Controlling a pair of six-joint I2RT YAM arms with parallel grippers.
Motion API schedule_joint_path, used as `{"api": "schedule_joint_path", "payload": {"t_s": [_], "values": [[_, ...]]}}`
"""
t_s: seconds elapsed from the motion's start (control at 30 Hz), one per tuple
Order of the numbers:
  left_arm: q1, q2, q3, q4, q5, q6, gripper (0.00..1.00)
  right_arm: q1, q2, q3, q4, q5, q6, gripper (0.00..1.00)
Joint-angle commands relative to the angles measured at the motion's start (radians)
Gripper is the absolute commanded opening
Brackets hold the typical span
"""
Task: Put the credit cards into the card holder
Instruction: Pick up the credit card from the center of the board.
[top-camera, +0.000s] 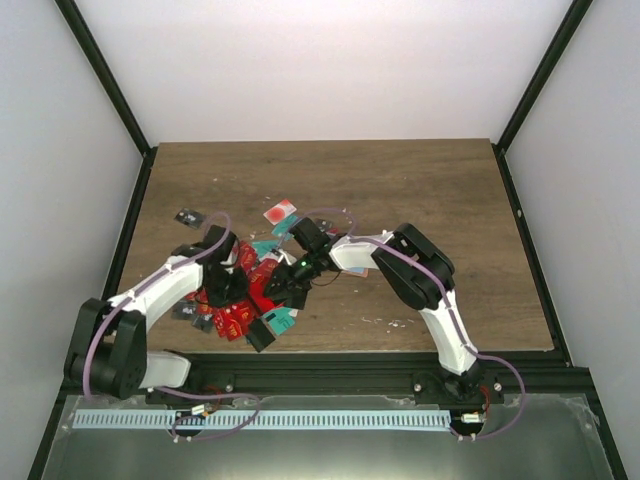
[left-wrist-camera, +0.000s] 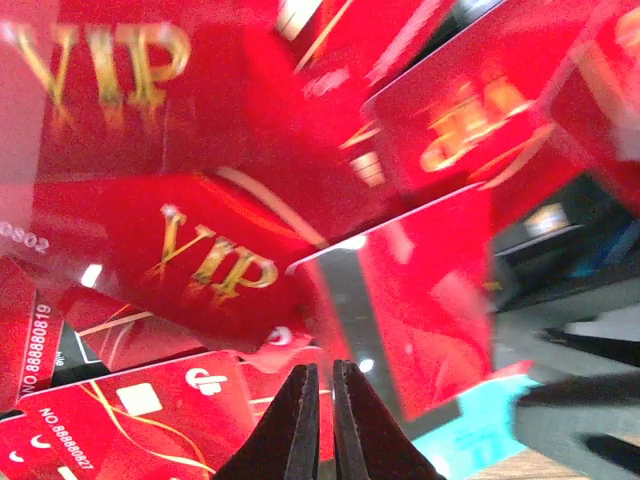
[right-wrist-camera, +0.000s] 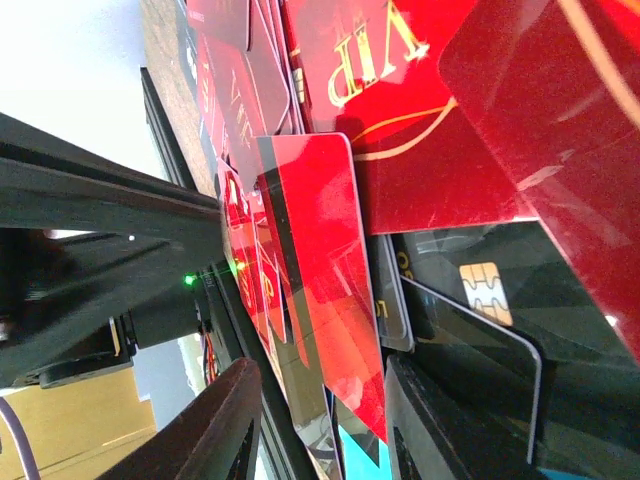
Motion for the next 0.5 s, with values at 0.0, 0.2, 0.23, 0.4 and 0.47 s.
{"api": "schedule_joint_path", "payload": {"t_s": [0.0, 0.2, 0.23, 0.4, 0.47], "values": [[0.004, 0.072, -0.066, 0.029, 0.015, -0.034, 0.07, 0.009, 0.050, 0.030, -0.048, 0.033, -0.023, 0.37], [0.001, 0.152, -0.106, 0.119, 0.064, -0.044, 0.04, 0.009, 0.066, 0.029, -0.034, 0.007, -0.020, 0.37], [-0.001, 0.160, -0.111, 0.132, 0.072, -0.046, 0.04, 0.009, 0.069, 0.028, -0.029, -0.005, -0.019, 0.37], [-0.004, 0.169, -0.135, 0.159, 0.087, -0.054, 0.04, 0.009, 0.063, 0.010, 0.035, -0.058, 0.009, 0.33], [-0.005, 0.163, -0.141, 0.167, 0.094, -0.058, 0.04, 0.009, 0.057, -0.006, 0.083, -0.082, 0.031, 0.32]]}}
